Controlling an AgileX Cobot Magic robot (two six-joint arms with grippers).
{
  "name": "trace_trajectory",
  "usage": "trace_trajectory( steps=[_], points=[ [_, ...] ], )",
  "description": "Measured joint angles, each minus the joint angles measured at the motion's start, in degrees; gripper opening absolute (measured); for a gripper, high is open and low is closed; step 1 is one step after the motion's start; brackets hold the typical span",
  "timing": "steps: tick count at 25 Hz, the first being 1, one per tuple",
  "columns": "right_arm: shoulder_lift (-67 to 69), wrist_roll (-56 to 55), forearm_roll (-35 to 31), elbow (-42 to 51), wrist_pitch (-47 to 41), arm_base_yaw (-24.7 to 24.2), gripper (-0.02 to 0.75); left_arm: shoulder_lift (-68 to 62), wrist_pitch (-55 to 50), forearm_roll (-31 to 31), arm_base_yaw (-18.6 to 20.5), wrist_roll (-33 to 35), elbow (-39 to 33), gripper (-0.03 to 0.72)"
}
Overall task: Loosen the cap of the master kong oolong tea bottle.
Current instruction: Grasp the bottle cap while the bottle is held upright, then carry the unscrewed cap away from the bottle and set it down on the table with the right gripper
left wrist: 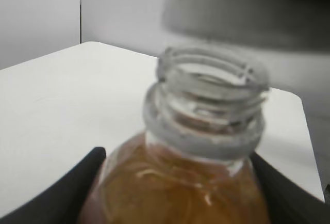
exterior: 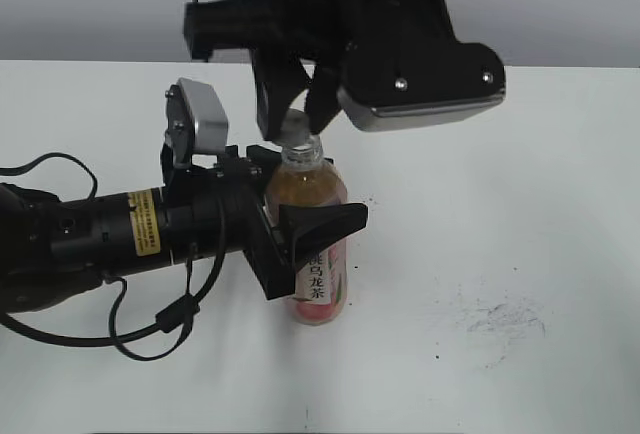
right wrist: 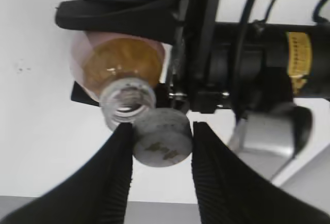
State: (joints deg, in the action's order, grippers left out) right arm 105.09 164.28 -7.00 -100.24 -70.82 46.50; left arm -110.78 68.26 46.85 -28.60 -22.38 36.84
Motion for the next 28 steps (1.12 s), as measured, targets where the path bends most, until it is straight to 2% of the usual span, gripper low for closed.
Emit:
trace_trajectory(
  steps=[5,8,13,21,28],
  points=[
    [-0.78,0.42,-1.58,-0.58,0.69,0.14,0.269,0.00,-0.17,-0.24,-0.06,-0.05,0.00,0.445],
    [-0.78,-7.83,3.63,-0.58,0.74,0.14,0.269,0.00,-0.17,-0.30,-0.06,-0.05,0.00,0.445],
    [-0.78,-30.11,13.73,-0.17,0.74,-1.38,0.268,0.00,-0.17,-0.30,-0.06,-0.05,0.00,0.445],
    [-0.78,-62.92,15.71,8.68,0.91,-12.08,0.267,0.00,-0.17,-0.30,-0.06,-0.11,0.00,0.445],
    [2.48,-85.71,13.61,17.31,1.02,-22.58,0.267,0.00,-0.17,-0.35,-0.06,-0.11,0.00,0.445]
  ],
)
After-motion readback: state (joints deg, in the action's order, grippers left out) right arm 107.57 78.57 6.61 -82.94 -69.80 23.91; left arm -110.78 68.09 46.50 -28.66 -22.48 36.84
